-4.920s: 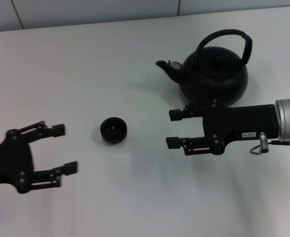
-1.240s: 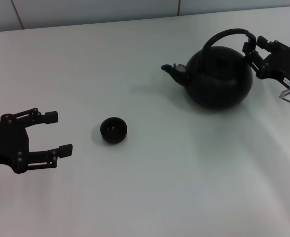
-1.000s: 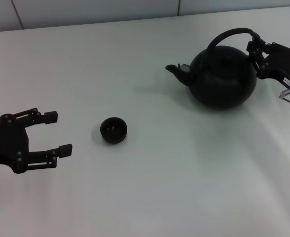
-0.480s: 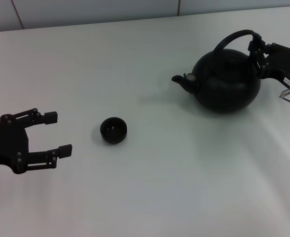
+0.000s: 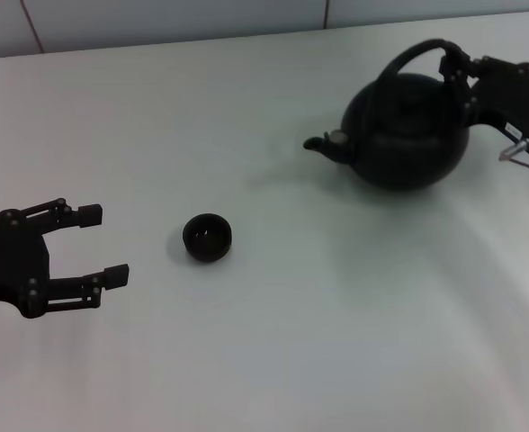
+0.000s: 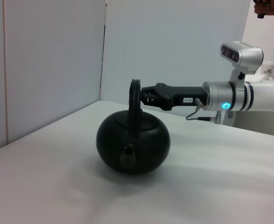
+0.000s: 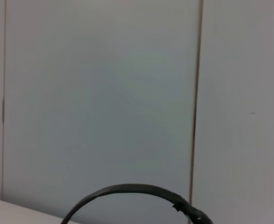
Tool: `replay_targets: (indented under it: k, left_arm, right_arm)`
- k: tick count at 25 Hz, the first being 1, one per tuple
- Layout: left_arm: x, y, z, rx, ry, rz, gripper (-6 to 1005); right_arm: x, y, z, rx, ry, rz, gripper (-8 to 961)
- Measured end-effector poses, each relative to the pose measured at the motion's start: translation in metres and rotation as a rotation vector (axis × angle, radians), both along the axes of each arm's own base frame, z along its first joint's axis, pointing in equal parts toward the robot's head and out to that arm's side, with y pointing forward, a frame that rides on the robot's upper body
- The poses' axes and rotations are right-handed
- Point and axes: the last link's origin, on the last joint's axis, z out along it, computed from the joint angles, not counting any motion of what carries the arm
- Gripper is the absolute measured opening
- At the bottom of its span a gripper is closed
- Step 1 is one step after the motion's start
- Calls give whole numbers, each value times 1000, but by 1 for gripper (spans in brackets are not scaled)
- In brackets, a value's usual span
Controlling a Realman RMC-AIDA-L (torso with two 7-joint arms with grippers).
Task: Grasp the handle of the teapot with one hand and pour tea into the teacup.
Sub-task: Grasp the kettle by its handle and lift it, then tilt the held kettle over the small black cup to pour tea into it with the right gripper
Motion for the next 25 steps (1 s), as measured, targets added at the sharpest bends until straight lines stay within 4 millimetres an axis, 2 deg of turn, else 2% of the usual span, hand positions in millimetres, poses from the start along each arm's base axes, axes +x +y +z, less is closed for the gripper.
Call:
replay_targets:
  k: [8,25]
  left_arm:
    - [-1,-1,0,2,1,0,866]
    - [-2,2,6,29,3,-3,866]
  right_arm:
    - [-25,15,-8,-50,-28,95,91]
    - [-62,33,-23,-167,-156,264,90]
